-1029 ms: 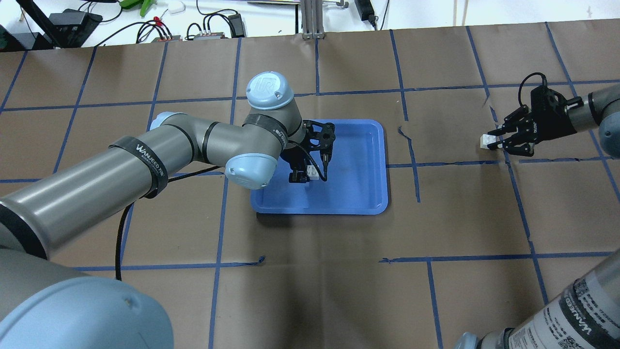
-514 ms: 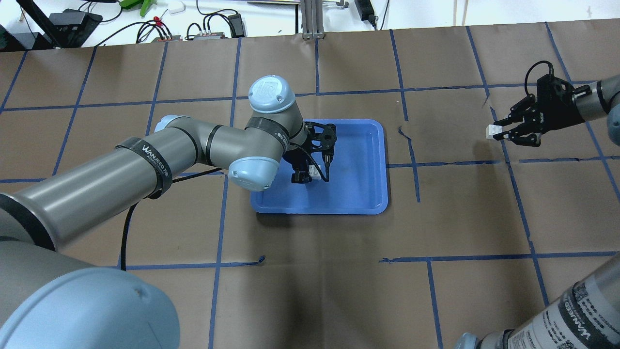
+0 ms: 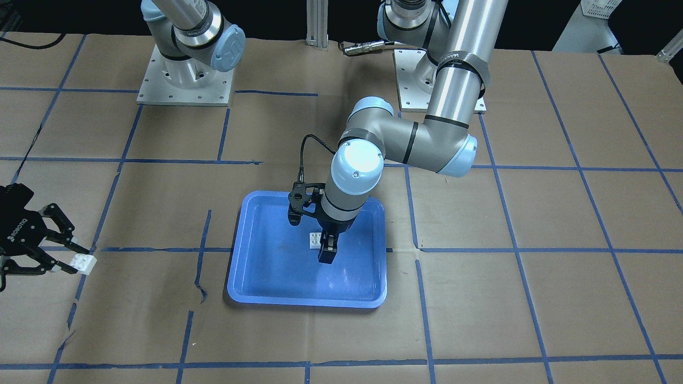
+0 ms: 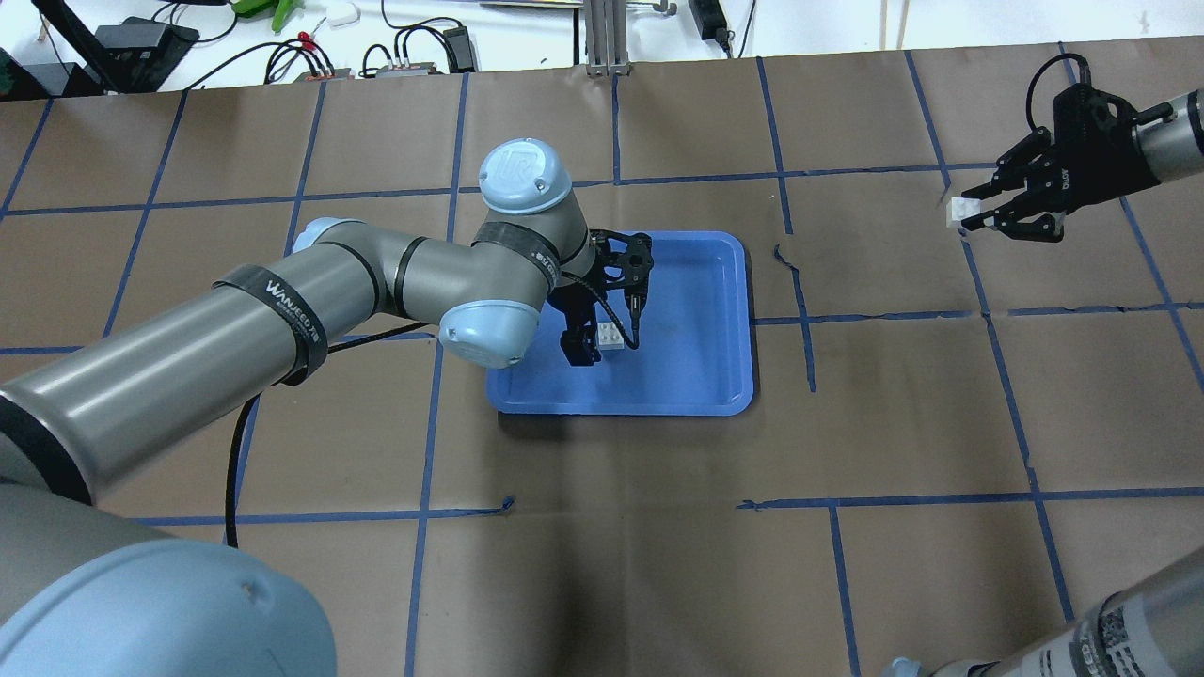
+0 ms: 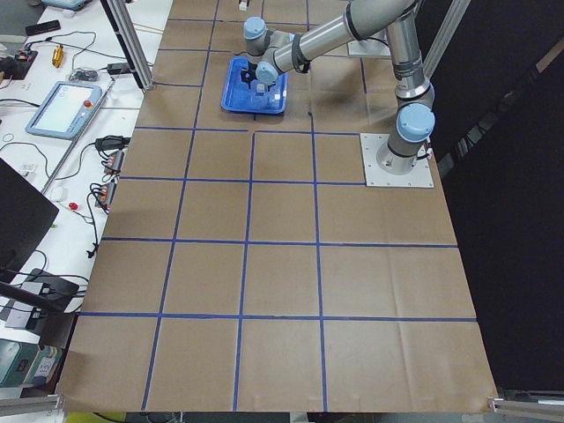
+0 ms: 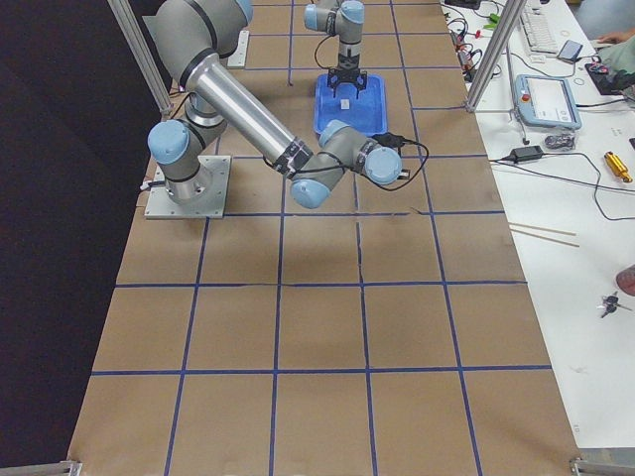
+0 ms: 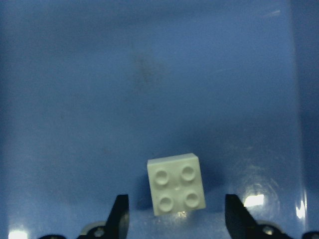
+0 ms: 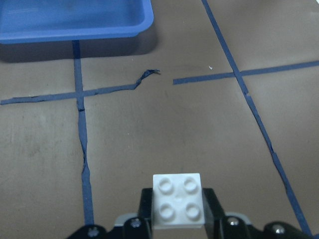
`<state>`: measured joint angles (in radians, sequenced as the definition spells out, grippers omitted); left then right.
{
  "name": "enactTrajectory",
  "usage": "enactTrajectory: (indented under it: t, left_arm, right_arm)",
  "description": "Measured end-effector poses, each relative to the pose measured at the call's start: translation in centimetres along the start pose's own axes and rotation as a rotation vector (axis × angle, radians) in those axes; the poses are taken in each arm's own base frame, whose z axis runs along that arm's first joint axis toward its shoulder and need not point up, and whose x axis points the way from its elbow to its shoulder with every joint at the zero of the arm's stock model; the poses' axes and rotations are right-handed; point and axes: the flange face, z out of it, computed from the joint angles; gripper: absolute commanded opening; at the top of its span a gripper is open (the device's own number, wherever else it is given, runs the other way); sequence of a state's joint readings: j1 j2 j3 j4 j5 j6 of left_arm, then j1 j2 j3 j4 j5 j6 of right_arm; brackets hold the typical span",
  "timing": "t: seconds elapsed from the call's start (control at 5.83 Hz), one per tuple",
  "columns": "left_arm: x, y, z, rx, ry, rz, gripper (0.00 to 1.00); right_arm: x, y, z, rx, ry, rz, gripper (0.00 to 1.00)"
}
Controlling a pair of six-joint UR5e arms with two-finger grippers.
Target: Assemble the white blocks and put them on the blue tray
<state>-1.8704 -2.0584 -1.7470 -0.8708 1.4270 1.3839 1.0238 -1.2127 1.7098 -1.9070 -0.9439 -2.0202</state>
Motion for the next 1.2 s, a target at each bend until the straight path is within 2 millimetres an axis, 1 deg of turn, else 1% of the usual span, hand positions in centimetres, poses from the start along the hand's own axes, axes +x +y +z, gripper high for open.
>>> enactTrajectory:
  t: [0.17, 0.34, 0.51, 0.69, 0.86, 1.2]
  left_arm:
    - [-0.2, 0.3, -3.2, -0.001, -0.001, -0.007, 0.98]
    - [-0.3, 1.1, -7.2, -0.002, 0.009, -0.027, 0.98]
    - [-0.1, 2.5, -11.3, -0.004, 0.022, -0.060, 0.98]
    - [0.9, 4.0, -15.6, -0.006, 0.035, -0.101, 0.98]
    - [2.2, 5.2, -19.1, -0.008, 0.048, -0.137, 0.98]
    - [4.3, 7.9, -24.6, -0.020, 0.059, -0.281, 0.98]
  right_arm:
    - [-0.4, -2.7, 0.4, 0.019, -0.018, -0.026, 0.10]
    - [-0.6, -5.3, 1.8, 0.040, -0.042, -0.059, 0.10]
    - [-0.9, -7.7, 3.5, 0.052, -0.071, -0.093, 0.10]
    - [-1.5, -9.9, 5.4, 0.061, -0.105, -0.124, 0.10]
    - [-2.5, -12.1, 7.7, 0.072, -0.146, -0.148, 0.10]
    - [-4.8, -16.9, 12.4, 0.077, -0.203, -0.172, 0.09]
